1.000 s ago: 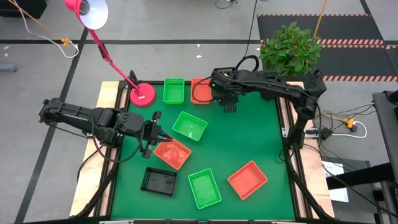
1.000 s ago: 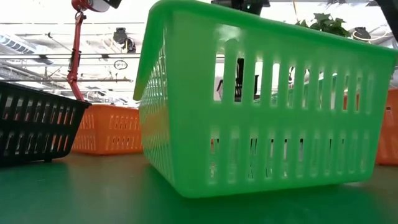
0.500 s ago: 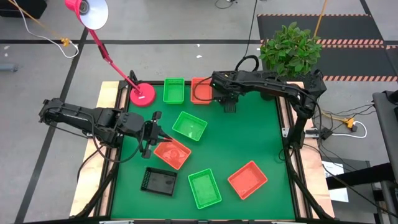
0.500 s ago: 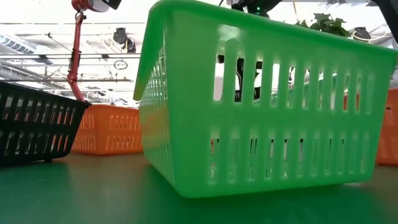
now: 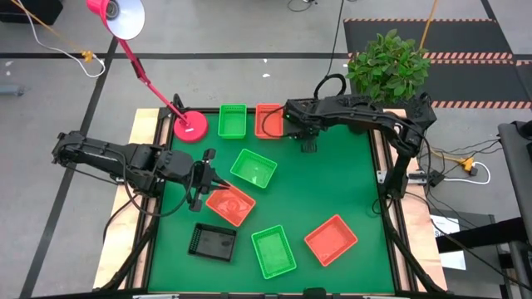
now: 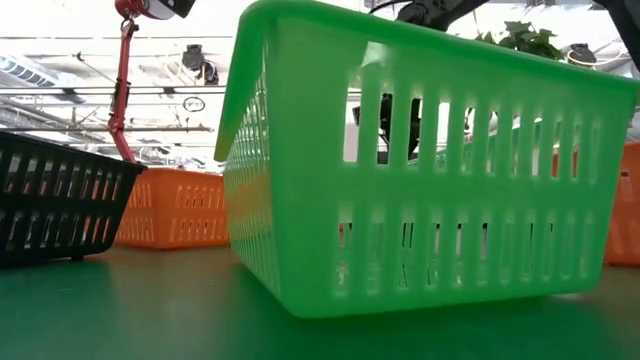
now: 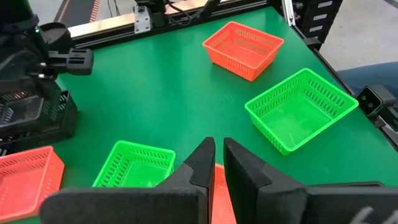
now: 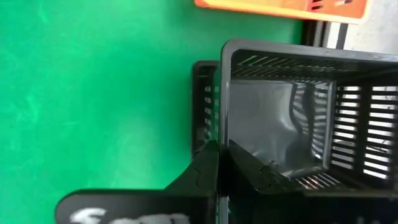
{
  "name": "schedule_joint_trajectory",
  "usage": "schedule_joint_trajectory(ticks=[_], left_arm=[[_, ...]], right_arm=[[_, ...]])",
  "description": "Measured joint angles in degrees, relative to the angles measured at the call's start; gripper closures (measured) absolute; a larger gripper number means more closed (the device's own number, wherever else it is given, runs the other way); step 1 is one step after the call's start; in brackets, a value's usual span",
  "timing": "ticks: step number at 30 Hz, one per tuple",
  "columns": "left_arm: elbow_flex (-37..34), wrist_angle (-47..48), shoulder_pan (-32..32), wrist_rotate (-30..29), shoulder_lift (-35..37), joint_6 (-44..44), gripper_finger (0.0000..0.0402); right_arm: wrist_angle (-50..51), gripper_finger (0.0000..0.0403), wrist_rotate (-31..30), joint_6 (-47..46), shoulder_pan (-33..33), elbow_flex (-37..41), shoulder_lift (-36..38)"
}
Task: Stack baskets by color
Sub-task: Stack the middle right black basket on the top of the top black basket, then stack the middle left orange basket on top of the top orange basket
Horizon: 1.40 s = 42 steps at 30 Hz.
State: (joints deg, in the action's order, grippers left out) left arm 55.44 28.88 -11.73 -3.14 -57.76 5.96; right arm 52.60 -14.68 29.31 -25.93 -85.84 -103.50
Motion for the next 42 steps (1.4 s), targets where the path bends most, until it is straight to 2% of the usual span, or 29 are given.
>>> schedule_joint_trajectory(ticks=[17, 33, 42], left_arm=[[0.00, 0.05, 0.00, -0.02, 0.00, 0.33, 0.0364], [0.00, 0.03, 0.00, 0.00, 0.02, 0.26, 0.0364], [0.00, 0.00, 0.00, -0.01, 0.01, -1.38, 0.0364]], right_arm=[[-6.90, 0.0388, 0.02, 1.65, -1.00, 5.23, 0.00], [-7.71, 0.0293, 0.02, 1.54, -0.85, 6.31, 0.05], [-6.03, 0.0254, -0.11, -5.54, 2.66, 6.31, 6.80]])
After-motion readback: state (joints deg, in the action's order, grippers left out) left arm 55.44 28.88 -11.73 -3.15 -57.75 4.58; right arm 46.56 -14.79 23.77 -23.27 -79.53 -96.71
